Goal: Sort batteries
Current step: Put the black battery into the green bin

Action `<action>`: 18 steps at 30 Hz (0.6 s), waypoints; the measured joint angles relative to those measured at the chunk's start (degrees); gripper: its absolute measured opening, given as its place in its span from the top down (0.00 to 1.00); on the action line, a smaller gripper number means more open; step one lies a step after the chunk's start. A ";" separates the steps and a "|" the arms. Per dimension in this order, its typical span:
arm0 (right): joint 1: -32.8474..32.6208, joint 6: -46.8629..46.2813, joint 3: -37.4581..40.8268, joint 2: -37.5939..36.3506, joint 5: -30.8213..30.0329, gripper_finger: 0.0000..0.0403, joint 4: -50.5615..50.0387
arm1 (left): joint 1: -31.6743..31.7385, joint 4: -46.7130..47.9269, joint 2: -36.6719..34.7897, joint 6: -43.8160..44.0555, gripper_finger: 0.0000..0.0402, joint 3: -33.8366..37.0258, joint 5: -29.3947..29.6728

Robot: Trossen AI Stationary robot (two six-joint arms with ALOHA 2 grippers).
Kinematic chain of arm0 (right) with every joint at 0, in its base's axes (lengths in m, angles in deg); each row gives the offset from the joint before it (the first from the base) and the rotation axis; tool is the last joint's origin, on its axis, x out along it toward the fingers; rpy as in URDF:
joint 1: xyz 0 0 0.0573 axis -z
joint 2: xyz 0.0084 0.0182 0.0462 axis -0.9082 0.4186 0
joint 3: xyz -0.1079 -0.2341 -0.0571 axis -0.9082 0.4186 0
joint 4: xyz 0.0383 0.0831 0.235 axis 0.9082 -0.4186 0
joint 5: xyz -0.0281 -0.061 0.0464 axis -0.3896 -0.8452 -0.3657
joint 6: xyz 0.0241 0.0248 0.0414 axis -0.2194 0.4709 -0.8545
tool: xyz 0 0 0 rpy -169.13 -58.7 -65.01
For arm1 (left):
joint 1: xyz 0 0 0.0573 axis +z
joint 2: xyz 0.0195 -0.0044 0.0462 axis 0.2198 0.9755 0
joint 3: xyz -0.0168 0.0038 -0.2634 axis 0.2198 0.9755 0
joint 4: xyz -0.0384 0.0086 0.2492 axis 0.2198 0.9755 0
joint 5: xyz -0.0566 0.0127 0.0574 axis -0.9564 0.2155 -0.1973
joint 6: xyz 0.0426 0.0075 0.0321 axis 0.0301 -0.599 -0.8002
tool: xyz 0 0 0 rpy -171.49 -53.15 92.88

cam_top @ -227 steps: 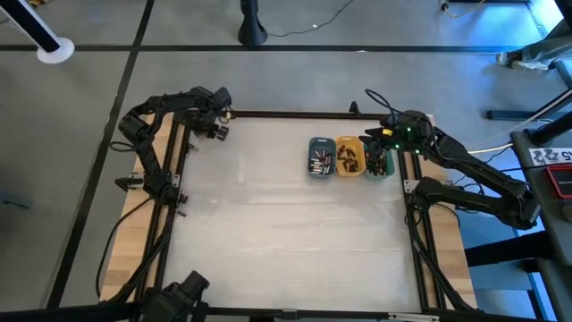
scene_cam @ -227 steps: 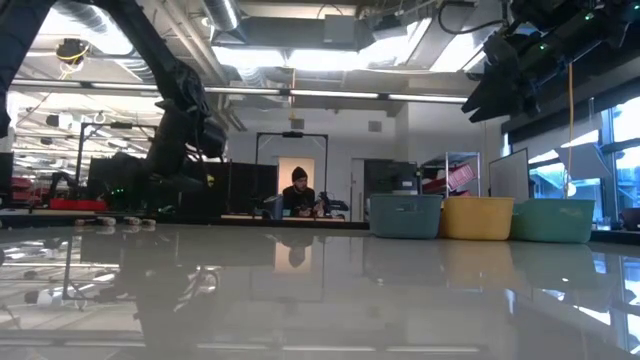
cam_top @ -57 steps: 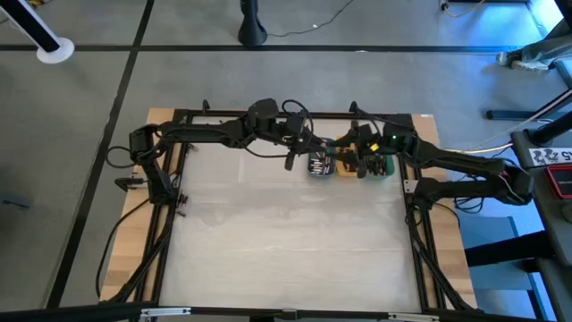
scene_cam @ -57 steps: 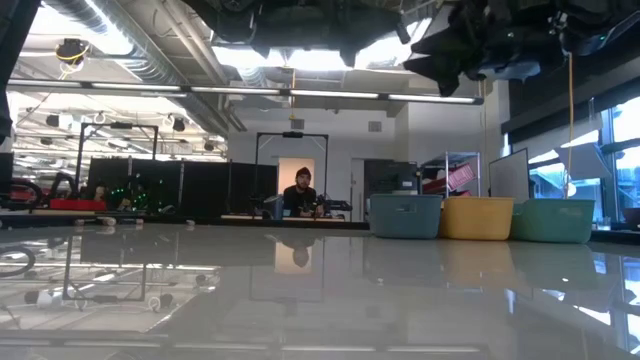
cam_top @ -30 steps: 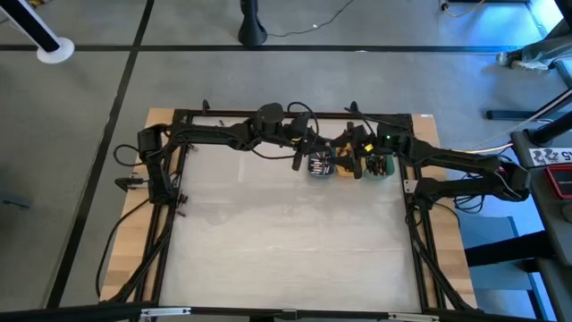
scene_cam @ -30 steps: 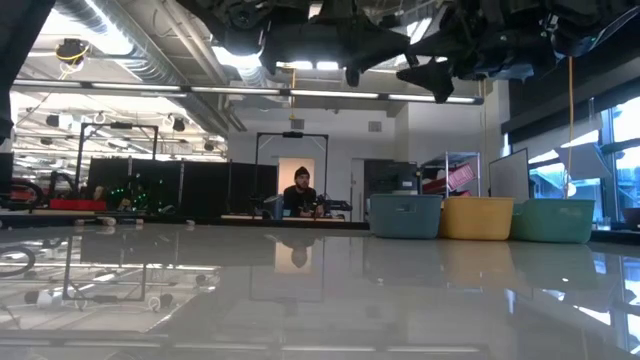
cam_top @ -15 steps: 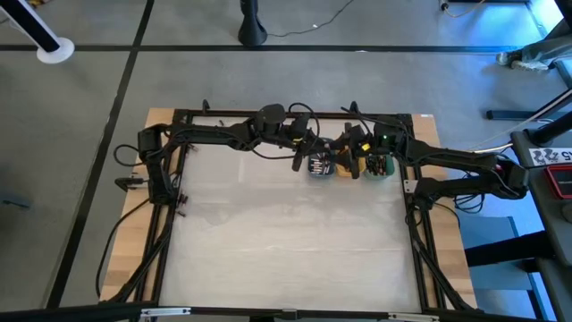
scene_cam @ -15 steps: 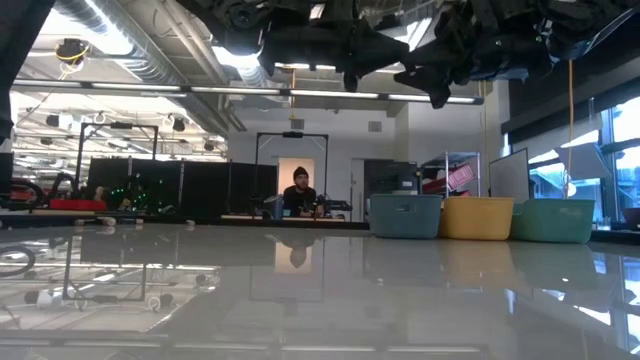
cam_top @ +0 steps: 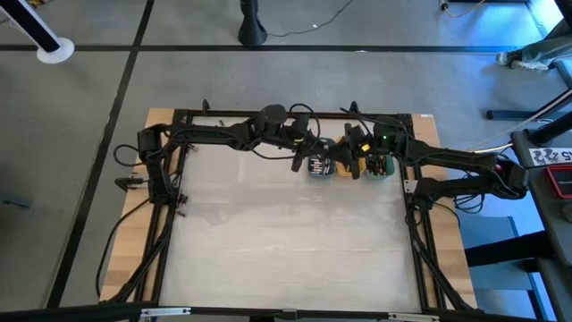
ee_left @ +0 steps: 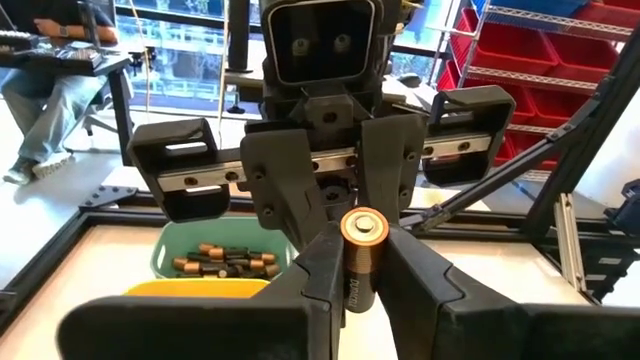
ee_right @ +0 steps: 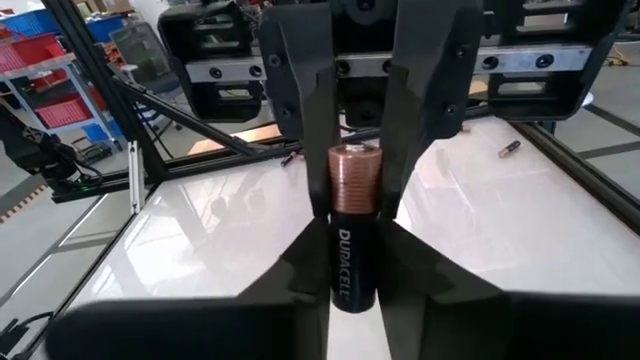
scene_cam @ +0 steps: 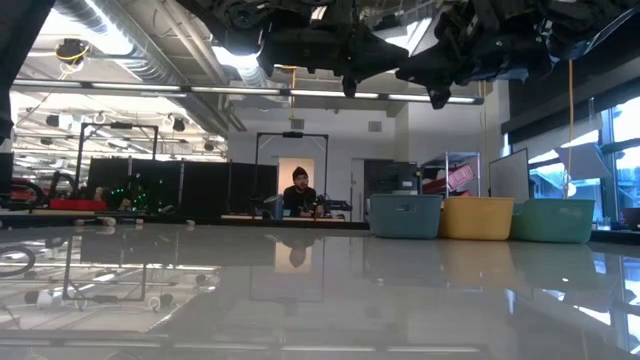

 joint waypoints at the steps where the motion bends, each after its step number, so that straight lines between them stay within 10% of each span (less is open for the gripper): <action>1: 0.01 0.00 0.00 0.00 0.00 0.87 0.07 | 0.00 -0.02 0.00 0.00 0.89 0.00 0.02; 18: 2.86 0.87 -2.07 -0.20 -3.51 0.87 -10.86 | 0.56 3.38 -0.28 1.82 0.62 -0.04 6.54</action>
